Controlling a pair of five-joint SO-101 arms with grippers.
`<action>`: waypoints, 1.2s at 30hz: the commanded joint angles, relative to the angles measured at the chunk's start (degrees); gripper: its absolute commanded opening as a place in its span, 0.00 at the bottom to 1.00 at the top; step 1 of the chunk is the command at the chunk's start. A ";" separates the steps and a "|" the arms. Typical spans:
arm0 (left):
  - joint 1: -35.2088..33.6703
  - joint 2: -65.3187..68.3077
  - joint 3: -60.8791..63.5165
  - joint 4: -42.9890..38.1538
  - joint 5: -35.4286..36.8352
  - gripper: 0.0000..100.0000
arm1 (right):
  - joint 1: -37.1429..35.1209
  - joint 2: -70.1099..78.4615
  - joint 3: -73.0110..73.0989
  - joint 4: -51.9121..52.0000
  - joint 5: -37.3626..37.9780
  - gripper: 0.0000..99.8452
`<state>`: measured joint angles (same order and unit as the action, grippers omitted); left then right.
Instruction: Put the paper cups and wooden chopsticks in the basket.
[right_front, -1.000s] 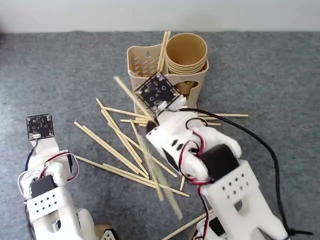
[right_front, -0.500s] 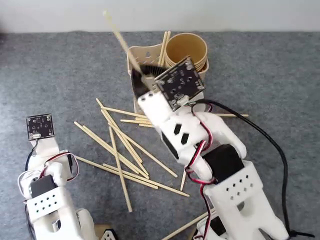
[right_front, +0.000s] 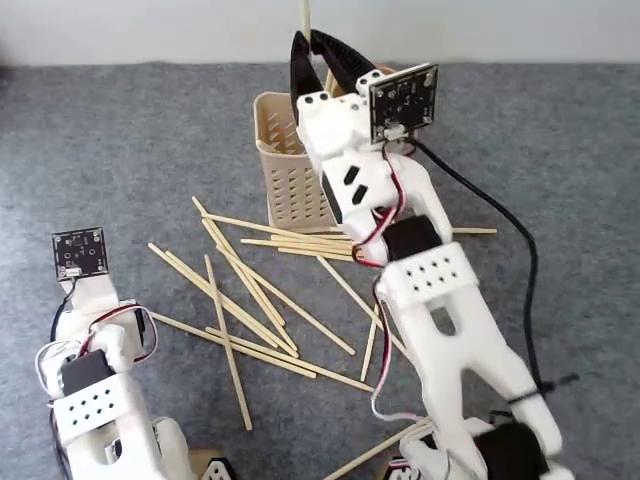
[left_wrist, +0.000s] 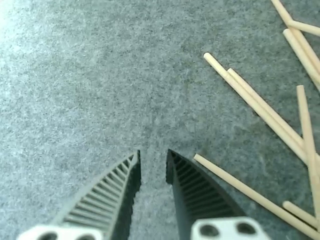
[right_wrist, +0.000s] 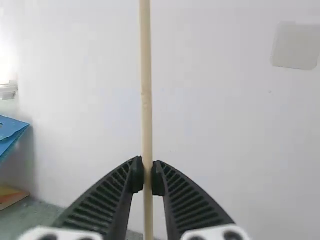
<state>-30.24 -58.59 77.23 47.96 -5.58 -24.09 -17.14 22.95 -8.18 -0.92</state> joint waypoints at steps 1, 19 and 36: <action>0.44 -1.41 -0.57 -1.23 0.09 0.09 | 0.57 4.18 -0.97 -6.11 -0.70 0.01; 0.44 -1.41 -0.57 -1.32 0.09 0.09 | -0.75 -0.31 -0.70 17.71 -0.70 0.24; 0.44 -1.32 -0.40 -2.02 0.09 0.09 | -5.93 -30.73 19.25 45.32 -0.53 0.07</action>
<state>-30.24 -58.59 77.23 47.08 -5.58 -29.71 -42.02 39.12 36.57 -0.92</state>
